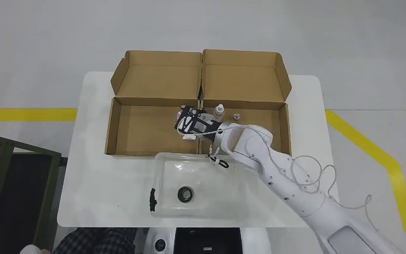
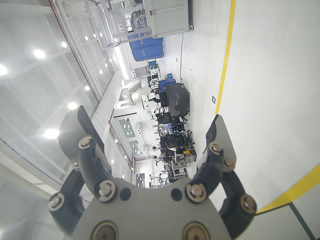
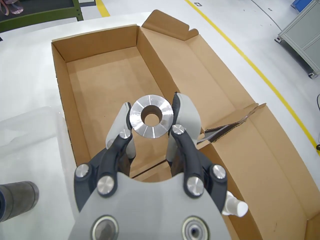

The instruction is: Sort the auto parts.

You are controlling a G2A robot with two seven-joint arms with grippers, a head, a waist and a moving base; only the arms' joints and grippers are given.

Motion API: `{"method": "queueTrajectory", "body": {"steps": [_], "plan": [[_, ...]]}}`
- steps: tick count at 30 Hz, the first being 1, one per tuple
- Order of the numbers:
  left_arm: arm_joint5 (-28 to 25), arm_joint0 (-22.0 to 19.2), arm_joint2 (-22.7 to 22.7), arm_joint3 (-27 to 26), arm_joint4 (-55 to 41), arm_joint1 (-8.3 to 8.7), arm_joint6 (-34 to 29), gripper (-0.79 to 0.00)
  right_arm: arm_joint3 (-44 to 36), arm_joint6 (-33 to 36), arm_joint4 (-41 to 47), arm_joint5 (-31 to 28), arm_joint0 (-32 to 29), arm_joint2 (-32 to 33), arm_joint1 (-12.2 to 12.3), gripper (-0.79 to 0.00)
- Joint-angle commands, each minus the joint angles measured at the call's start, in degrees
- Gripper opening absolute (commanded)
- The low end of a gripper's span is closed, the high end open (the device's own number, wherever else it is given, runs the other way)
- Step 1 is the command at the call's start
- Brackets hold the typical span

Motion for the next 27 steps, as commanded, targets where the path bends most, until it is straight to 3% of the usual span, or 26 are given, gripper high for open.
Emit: {"method": "queueTrajectory", "body": {"steps": [1,15,27], "plan": [[0.0,0.0,0.0,0.0,0.0,0.0,0.0,0.0,1.4,0.7,0.3,0.2,1.2,-0.8,-0.6,-0.785],[0.0,0.0,0.0,0.0,0.0,0.0,0.0,0.0,11.8,4.6,3.0,0.8,8.0,-6.0,-5.1,-0.785],[0.0,0.0,0.0,0.0,0.0,0.0,0.0,0.0,21.9,4.1,5.3,0.8,11.1,-8.0,-8.5,-0.785]]}}
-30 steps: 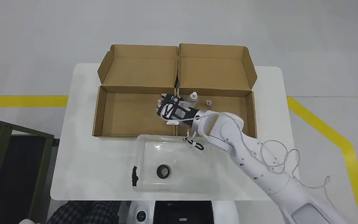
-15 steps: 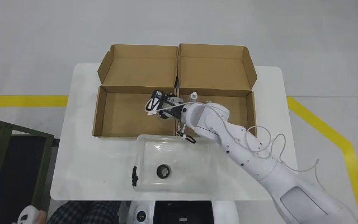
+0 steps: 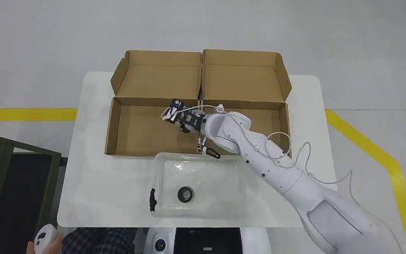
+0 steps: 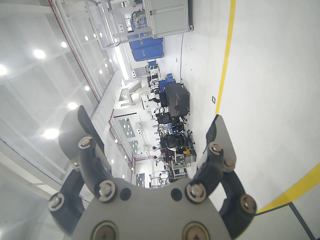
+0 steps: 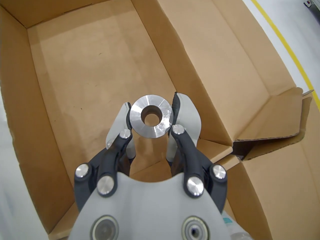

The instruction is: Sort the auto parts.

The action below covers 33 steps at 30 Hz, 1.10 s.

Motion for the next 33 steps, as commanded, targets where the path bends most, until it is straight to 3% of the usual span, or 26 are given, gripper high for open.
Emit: {"method": "queueTrajectory", "body": {"steps": [1,7,14,33], "plan": [[0.0,0.0,0.0,0.0,0.0,0.0,0.0,0.0,1.1,-0.1,0.1,0.0,0.3,-0.1,-0.4,-0.785],[0.0,0.0,0.0,0.0,0.0,0.0,0.0,0.0,3.2,0.1,0.0,-0.1,1.2,-0.6,-1.6,-0.779],[0.0,0.0,0.0,0.0,0.0,0.0,0.0,0.0,4.2,1.1,-0.8,-0.5,1.9,-0.9,-2.8,-0.665],[0.0,0.0,0.0,0.0,0.0,0.0,0.0,0.0,6.0,2.3,-3.0,-1.7,1.6,0.3,-4.4,-0.486]]}}
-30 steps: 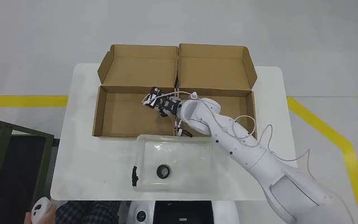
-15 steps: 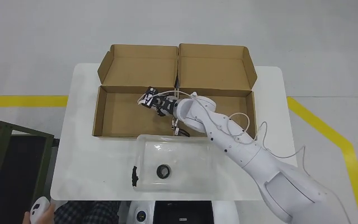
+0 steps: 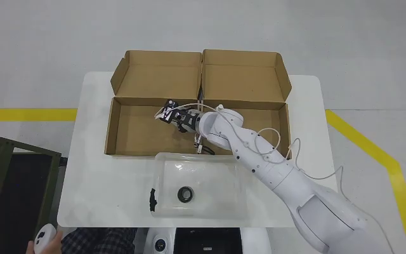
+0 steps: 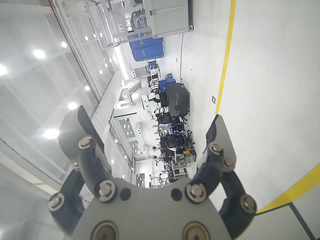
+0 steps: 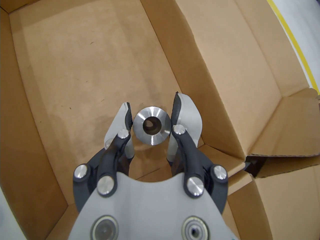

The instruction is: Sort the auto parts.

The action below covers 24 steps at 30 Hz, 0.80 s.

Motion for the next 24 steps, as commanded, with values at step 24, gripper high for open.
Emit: {"method": "queueTrajectory", "body": {"steps": [24], "plan": [[0.0,0.0,0.0,0.0,0.0,0.0,0.0,0.0,-33.6,3.3,-5.6,-10.3,-16.8,11.7,5.4,-0.456]]}}
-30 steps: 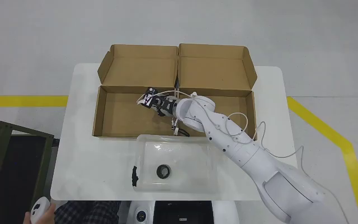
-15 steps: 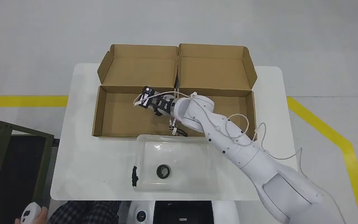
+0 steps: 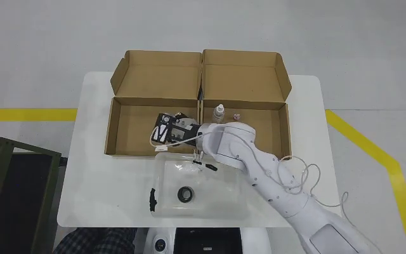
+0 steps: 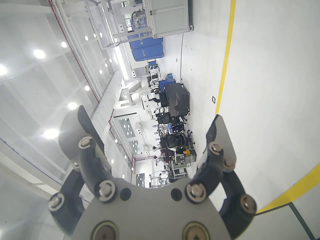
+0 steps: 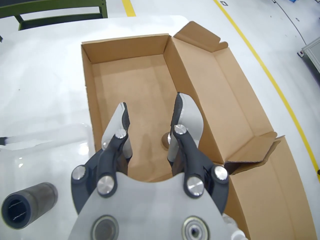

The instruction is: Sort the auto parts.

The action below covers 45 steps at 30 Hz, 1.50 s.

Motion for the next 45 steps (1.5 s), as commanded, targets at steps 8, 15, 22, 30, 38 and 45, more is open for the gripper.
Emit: {"method": "queueTrajectory", "body": {"steps": [8,15,22,30,38,45], "plan": [[0.0,0.0,0.0,0.0,0.0,0.0,0.0,0.0,-11.7,0.0,-1.2,-7.5,-10.6,4.9,2.8,-0.449],[0.0,0.0,0.0,0.0,0.0,0.0,0.0,0.0,-16.5,-1.3,-3.0,-12.9,-18.4,8.4,4.9,-0.446],[0.0,0.0,0.0,0.0,0.0,0.0,0.0,0.0,-20.7,-2.8,-5.6,-17.5,-25.8,9.7,6.7,-0.44],[0.0,0.0,0.0,0.0,0.0,0.0,0.0,0.0,-21.7,-4.9,-10.0,-20.1,-30.2,10.4,8.1,-0.434],[0.0,0.0,0.0,0.0,0.0,0.0,0.0,0.0,-20.9,-7.2,-14.6,-20.0,-32.0,10.8,9.1,-0.422],[0.0,0.0,0.0,0.0,0.0,0.0,0.0,0.0,-19.0,-8.9,-16.5,-20.0,-32.7,10.5,9.8,-0.406]]}}
